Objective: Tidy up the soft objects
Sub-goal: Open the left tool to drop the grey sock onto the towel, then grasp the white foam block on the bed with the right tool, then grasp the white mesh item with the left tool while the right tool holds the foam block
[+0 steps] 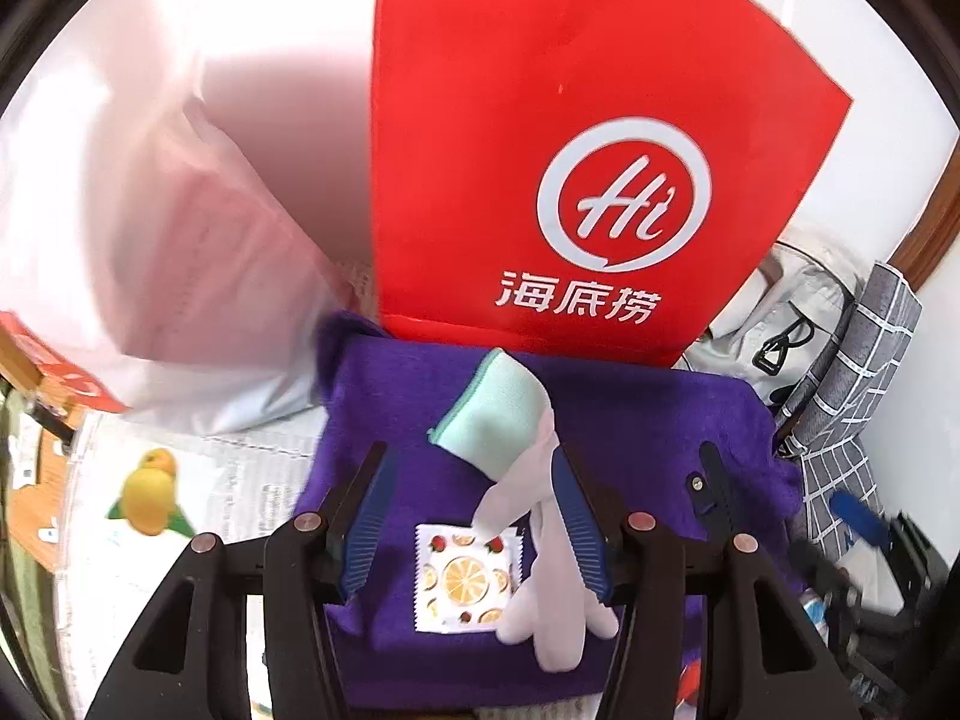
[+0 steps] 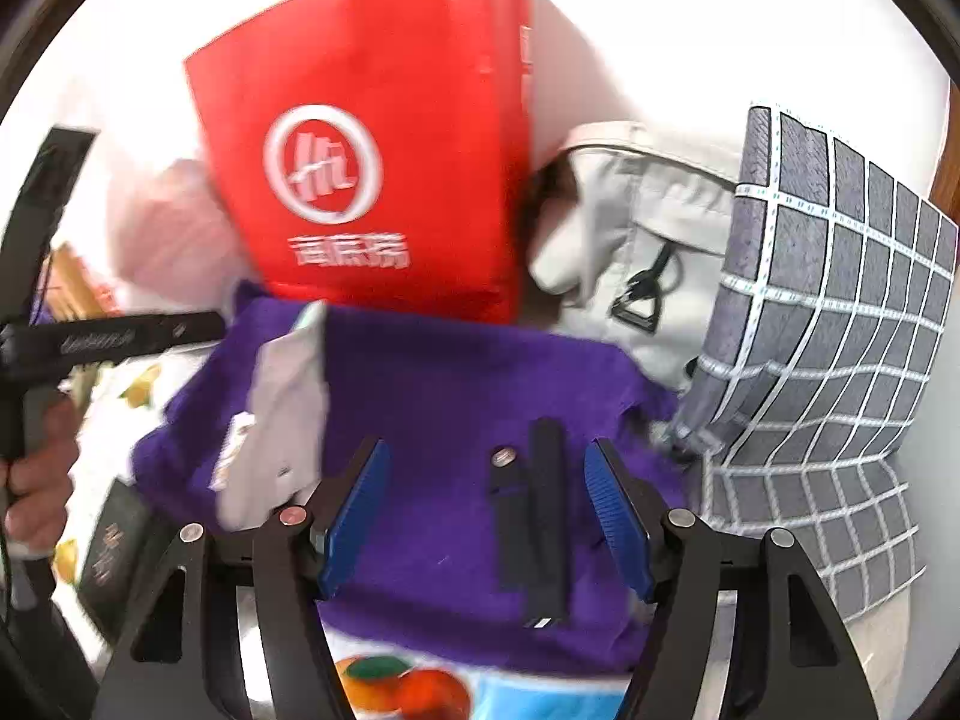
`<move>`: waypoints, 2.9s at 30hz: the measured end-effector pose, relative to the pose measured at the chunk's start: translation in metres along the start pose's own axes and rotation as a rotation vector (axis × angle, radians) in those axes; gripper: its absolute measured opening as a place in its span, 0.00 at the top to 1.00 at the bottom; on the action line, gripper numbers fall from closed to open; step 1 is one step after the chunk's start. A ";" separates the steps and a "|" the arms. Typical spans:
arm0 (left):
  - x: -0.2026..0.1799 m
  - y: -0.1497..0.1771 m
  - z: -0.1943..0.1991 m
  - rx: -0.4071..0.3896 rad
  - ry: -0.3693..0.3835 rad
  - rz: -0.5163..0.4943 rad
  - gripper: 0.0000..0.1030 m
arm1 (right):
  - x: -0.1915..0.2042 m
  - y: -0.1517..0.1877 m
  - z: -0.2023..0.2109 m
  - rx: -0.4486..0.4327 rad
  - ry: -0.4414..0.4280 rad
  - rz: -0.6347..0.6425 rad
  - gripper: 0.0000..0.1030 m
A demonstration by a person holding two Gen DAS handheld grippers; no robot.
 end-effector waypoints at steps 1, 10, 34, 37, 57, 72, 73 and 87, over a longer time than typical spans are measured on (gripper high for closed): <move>0.001 0.000 0.006 -0.008 -0.005 0.001 0.50 | 0.006 0.009 0.006 0.005 -0.009 0.018 0.35; -0.006 0.031 0.057 -0.053 -0.005 -0.053 0.49 | 0.039 0.110 0.034 0.184 -0.056 0.187 0.66; 0.059 0.202 0.134 -0.042 0.014 0.081 0.49 | 0.067 0.143 0.093 0.143 -0.020 0.226 0.71; 0.057 0.223 0.132 -0.025 0.015 0.083 0.49 | 0.067 0.145 0.114 0.090 -0.021 0.184 0.71; 0.045 0.331 0.108 0.099 -0.052 0.032 0.37 | 0.020 0.266 0.138 0.121 0.054 0.040 0.70; 0.018 0.311 0.122 0.019 -0.035 -0.011 0.30 | 0.009 0.289 0.123 0.082 -0.021 -0.046 0.71; 0.014 0.308 0.122 0.018 -0.025 -0.016 0.30 | 0.008 0.288 0.124 0.079 -0.024 -0.048 0.71; -0.007 0.319 0.136 0.042 -0.050 -0.121 0.29 | 0.005 0.290 0.122 0.070 -0.065 -0.044 0.71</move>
Point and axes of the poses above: each gripper's, at about its wrist camera, not at the fingertips, and z roughly against the way its jaws point, x to its left, y to its underside, the point moved 9 cm from there along -z, roughly the way its jaws point, and after that the axes turned 3 degrees about -y, right-handed, at the moved point
